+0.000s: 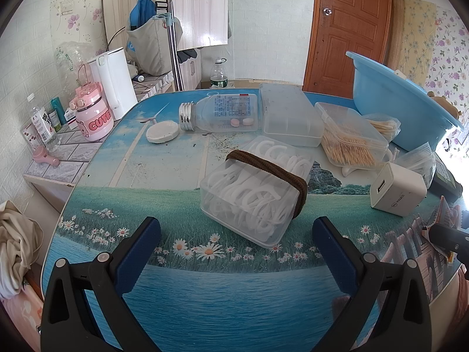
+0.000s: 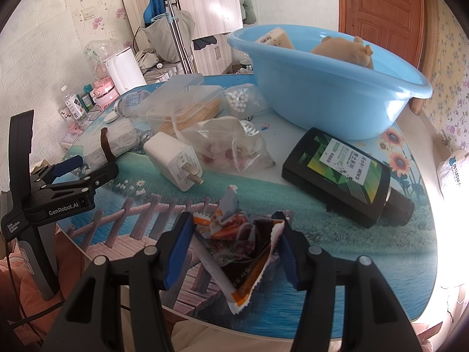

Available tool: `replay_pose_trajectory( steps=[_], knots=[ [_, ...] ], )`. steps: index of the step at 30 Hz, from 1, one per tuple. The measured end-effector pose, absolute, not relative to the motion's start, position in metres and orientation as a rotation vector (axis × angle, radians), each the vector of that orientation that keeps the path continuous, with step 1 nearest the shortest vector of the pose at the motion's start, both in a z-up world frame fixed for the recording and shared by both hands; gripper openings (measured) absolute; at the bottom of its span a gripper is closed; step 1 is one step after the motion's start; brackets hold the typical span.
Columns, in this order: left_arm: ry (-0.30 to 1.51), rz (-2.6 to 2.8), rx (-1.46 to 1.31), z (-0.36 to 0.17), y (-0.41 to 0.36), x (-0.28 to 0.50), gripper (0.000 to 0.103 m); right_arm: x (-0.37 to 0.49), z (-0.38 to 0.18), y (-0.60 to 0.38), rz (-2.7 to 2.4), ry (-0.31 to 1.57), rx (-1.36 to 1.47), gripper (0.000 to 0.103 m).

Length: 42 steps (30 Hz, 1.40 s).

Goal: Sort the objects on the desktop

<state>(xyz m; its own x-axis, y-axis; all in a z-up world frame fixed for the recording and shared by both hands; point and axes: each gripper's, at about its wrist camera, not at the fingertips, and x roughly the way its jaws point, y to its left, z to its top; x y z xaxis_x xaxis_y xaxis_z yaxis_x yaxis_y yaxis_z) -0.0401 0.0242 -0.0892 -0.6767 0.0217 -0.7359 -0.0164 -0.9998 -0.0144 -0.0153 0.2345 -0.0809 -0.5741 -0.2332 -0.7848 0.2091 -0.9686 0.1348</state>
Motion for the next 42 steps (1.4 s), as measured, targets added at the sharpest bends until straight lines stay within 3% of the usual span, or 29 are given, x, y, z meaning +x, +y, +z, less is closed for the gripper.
replay_pose_trajectory(
  steps=[42],
  knots=[
    [-0.007,2.854,-1.251,-0.0878,0.0242,-0.0402,0.103,-0.0144,-0.082,0.2338,-2.589,-0.029,1.311,0.054]
  ],
)
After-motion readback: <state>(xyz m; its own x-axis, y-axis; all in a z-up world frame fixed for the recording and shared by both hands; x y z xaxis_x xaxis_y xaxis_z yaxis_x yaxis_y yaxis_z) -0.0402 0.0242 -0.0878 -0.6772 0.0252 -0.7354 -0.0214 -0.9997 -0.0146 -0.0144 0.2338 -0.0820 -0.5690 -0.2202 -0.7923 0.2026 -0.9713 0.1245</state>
